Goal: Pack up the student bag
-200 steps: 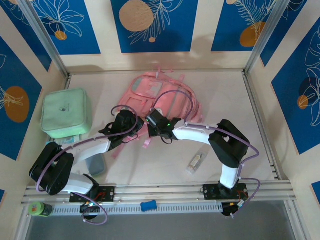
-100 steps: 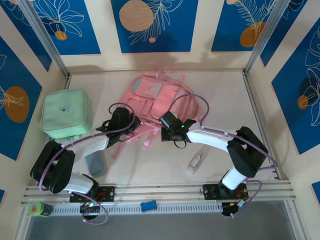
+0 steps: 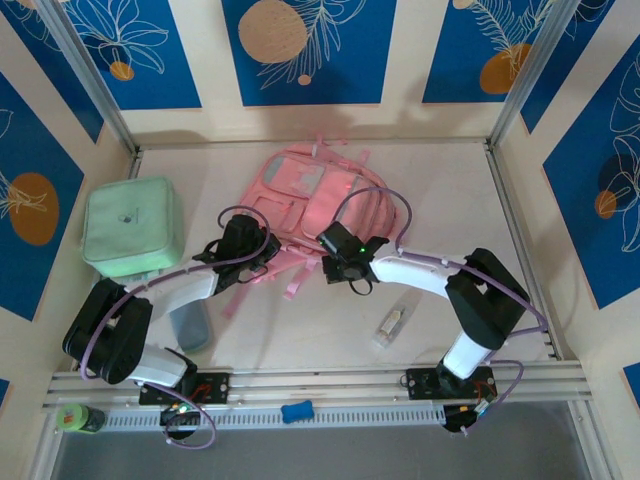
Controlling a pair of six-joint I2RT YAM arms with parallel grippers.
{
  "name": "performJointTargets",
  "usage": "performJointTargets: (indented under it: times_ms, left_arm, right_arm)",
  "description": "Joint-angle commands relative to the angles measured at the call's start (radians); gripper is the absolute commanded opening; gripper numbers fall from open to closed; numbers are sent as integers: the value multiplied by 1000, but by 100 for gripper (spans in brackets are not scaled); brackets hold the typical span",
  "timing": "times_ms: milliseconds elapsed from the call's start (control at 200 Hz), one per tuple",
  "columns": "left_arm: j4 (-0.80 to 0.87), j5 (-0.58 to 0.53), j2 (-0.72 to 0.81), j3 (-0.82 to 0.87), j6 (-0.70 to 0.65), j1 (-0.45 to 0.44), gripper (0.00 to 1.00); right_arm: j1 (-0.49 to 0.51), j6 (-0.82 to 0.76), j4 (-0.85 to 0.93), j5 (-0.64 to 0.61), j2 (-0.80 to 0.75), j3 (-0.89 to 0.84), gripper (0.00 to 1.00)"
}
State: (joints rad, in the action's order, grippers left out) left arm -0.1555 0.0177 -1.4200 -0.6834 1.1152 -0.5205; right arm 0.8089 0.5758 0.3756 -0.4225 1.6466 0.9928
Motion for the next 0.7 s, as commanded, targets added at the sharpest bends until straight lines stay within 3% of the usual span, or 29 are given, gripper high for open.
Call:
performJointTargets:
  times_ms: [0,165,295,565,695]
  left_arm:
    - [-24,-33,3,-41,-27,14,0]
    - [-37,-28,-6,-44,-21,12,0]
    - [-46,-23,-13,-45,-18,8,0]
    - [-21,-39,-19,-57,-49,21,0]
    - [-7,-32,-32,-75,-80,59,0]
  right_arm:
    - [-6,-16,-26,-47,30,32,20]
    - [-9,-40,-89,-65,59,30,23]
    - [-4,-43,-78,-150,67,53,25]
    - [8,-53,18,-156,8,63,1]
    - [9,-29,122,-161,-75,29,0]
